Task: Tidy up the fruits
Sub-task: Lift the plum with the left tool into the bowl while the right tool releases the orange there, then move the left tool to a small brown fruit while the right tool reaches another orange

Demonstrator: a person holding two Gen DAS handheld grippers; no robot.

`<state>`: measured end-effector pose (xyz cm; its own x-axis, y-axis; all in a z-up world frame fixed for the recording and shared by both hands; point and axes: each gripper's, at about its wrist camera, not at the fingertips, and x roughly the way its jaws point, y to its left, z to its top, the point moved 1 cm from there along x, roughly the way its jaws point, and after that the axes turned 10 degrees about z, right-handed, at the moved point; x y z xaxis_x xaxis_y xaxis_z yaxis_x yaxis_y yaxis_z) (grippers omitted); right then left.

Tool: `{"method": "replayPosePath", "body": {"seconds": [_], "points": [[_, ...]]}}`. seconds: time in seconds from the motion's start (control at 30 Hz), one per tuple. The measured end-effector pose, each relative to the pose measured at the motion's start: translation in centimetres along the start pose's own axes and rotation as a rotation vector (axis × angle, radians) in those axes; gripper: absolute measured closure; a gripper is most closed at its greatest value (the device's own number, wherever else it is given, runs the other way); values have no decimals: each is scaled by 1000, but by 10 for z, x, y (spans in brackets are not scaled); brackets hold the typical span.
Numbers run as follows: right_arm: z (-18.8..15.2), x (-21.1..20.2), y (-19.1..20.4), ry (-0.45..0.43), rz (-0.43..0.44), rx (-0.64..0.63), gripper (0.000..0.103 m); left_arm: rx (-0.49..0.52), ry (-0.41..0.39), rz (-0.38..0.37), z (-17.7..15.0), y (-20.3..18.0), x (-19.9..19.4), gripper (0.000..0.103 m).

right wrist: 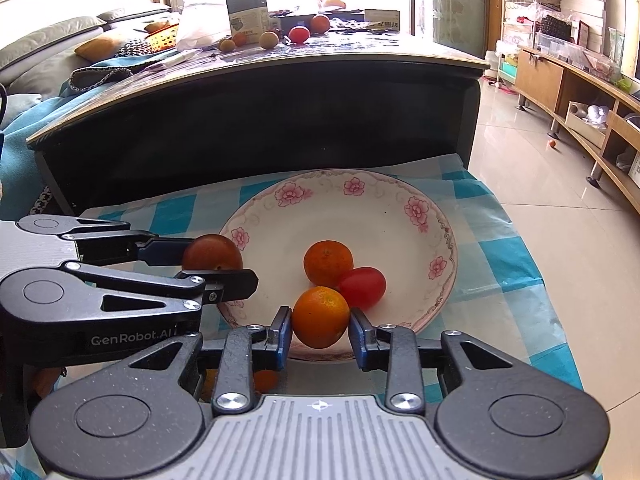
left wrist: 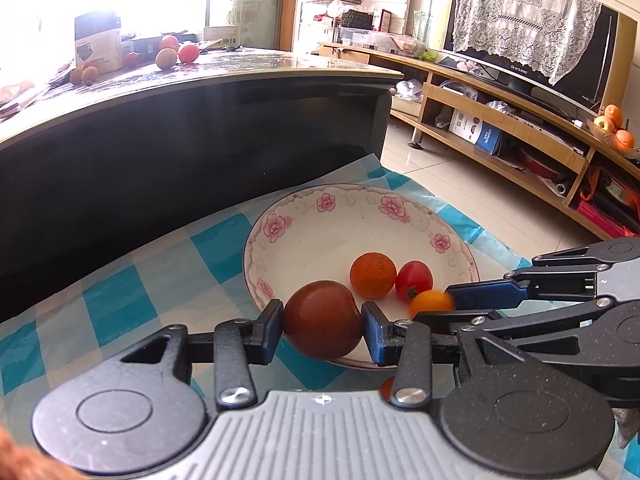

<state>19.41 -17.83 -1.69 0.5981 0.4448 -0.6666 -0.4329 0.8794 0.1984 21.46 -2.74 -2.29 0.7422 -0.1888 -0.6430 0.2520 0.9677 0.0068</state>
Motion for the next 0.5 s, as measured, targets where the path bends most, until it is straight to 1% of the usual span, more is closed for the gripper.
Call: {"method": "replayPosePath", "body": {"seconds": [0.17, 0.37, 0.5], "points": [[0, -2, 0, -8, -6, -2, 77, 3, 0, 1, 0, -1, 0, 52], [1, -8, 2, -22, -14, -12, 77, -8, -23, 3, 4, 2, -8, 52], [-1, -17, 6, -29, 4, -22, 76, -11, -30, 2, 6, 5, -13, 51]]}}
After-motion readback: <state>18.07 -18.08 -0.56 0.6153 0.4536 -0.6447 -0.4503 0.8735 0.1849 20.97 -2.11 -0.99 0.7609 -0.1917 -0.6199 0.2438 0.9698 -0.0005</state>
